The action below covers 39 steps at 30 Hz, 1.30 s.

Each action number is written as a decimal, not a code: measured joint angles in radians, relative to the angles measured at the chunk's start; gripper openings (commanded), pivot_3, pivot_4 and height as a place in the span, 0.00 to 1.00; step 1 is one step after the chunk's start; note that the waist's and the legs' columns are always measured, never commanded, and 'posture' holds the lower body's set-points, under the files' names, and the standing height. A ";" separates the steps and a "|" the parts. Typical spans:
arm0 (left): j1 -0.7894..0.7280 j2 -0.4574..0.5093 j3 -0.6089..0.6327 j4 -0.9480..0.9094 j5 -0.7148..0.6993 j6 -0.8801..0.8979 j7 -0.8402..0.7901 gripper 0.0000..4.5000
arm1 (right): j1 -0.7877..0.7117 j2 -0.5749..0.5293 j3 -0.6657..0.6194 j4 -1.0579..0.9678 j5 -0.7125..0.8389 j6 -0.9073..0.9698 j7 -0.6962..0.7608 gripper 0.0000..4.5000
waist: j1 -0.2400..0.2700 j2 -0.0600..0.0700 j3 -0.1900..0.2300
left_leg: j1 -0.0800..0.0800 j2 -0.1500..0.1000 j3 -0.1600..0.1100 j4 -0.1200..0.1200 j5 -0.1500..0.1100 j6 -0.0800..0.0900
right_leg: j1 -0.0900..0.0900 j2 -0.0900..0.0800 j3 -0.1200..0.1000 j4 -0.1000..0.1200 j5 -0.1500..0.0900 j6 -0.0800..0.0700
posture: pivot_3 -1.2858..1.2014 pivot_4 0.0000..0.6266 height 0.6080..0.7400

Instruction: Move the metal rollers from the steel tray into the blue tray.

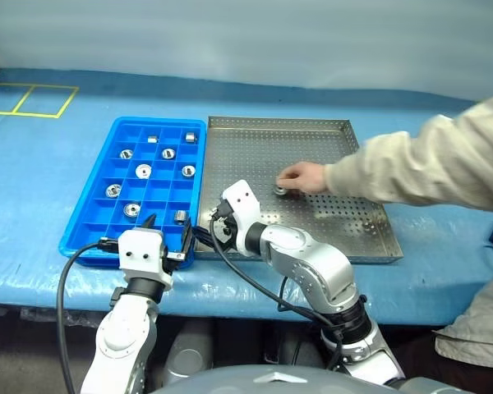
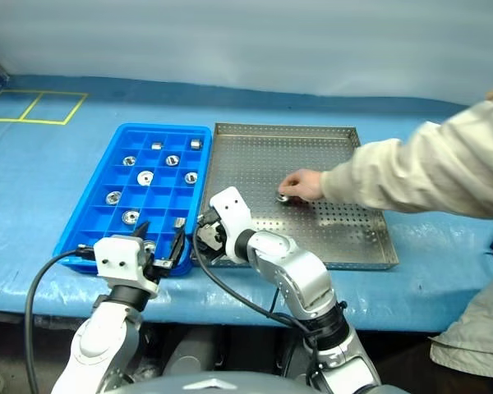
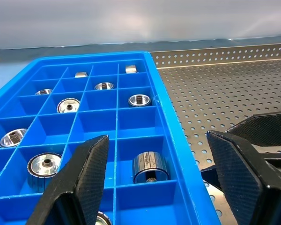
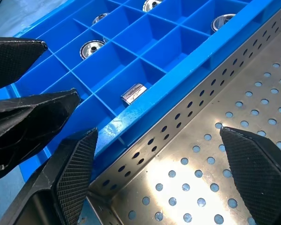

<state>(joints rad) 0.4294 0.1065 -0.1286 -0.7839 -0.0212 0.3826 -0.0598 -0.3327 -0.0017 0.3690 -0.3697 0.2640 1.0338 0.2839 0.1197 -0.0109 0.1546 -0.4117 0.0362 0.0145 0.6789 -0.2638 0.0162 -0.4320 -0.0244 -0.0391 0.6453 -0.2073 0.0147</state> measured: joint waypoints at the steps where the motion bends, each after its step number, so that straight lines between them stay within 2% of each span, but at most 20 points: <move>1: -0.004 0.000 0.000 0.000 0.000 0.002 -0.001 0.81 | 0.000 0.000 0.000 -0.001 0.000 0.000 0.000 0.98 | -0.001 0.000 0.000 | 0.000 0.000 0.000 0.000 0.000 0.000 | 0.000 0.000 0.000 0.000 0.000 0.000 | 0.63 0.24 1.00; 30: -0.049 0.004 0.001 0.000 -0.023 0.041 -0.009 0.81 | -0.010 0.005 -0.014 -0.004 0.001 0.001 -0.009 0.98 | -0.020 0.000 0.000 | 0.000 0.000 -0.001 0.000 0.000 0.000 | 0.001 0.000 0.000 0.000 0.000 0.001 | 0.62 0.24 1.00; 34: -0.062 0.015 0.002 0.001 -0.033 0.044 -0.027 0.81 | -0.083 0.004 -0.073 -0.003 -0.011 -0.027 -0.035 0.98 | -0.021 0.000 0.000 | 0.000 0.000 -0.001 0.002 0.000 0.000 | 0.001 0.000 0.000 0.000 0.000 0.001 | 0.62 0.24 1.00; 39: -0.092 0.027 0.000 0.026 -0.061 0.045 -0.065 0.81 | -0.208 -0.024 -0.179 0.064 -0.095 -0.114 -0.137 0.98 | -0.022 0.000 0.000 | 0.000 -0.001 -0.001 0.002 0.000 0.000 | 0.002 0.000 0.000 0.000 0.001 0.001 | 0.61 0.24 1.00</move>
<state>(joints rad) 0.3374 0.1336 -0.1282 -0.7583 -0.0820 0.4278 -0.1245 -0.5410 -0.0253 0.1904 -0.3057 0.1686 0.9198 0.1465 0.0974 -0.0106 0.1548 -0.4113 0.0351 0.0139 0.6810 -0.2637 0.0163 -0.4303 -0.0245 -0.0391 0.6454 -0.2067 0.0152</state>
